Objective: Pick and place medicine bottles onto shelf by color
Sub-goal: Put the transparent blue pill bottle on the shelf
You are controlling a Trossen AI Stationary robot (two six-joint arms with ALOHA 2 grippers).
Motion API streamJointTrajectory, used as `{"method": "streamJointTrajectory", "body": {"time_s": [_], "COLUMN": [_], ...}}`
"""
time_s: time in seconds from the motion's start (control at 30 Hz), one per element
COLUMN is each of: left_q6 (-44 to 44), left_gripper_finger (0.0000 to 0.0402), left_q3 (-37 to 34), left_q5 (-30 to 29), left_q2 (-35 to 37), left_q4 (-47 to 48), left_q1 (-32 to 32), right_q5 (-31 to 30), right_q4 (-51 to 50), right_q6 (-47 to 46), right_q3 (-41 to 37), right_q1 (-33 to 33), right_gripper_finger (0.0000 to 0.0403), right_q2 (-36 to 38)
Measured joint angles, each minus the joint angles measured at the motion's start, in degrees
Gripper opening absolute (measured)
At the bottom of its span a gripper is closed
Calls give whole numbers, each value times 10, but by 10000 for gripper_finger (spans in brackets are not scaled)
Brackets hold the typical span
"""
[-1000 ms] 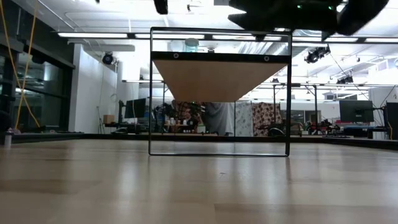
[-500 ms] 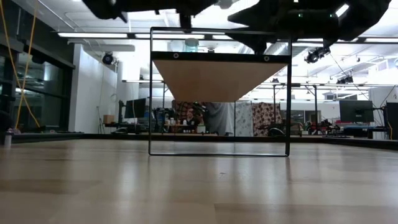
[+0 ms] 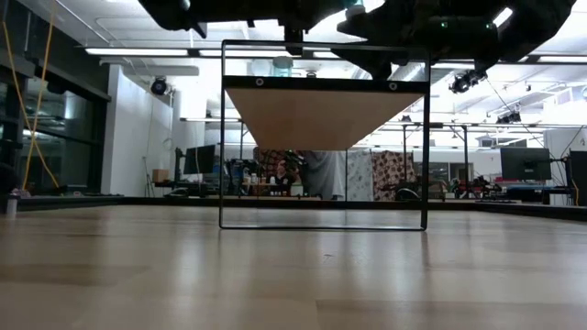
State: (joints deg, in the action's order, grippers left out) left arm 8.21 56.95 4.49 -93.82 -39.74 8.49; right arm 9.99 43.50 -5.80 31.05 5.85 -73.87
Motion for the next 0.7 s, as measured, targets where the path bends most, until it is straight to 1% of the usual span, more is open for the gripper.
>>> {"method": "streamJointTrajectory", "body": {"time_s": [0.07,0.17,0.27,0.33,0.5,0.6,0.7], "left_q6": [-8,-21,-24,-24,-24,-24,-24], "left_gripper_finger": [81,81,81,81,81,81,81], "left_q3": [0,0,0,-1,-1,-1,-1], "left_q5": [0,0,-24,-36,-41,-60,-56], "left_q2": [6,17,22,22,12,12,13], "left_q4": [11,32,40,40,42,36,34], "left_q1": [0,0,0,0,0,-1,0], "right_q5": [2,28,47,46,44,35,25], "right_q4": [0,4,10,15,26,25,31], "right_q6": [2,2,2,2,2,7,7], "right_q3": [0,0,1,1,1,1,1], "right_q1": [0,0,0,0,-8,-12,-14], "right_gripper_finger": [222,222,222,222,222,222,222], "right_q2": [0,0,1,1,1,1,1]}}
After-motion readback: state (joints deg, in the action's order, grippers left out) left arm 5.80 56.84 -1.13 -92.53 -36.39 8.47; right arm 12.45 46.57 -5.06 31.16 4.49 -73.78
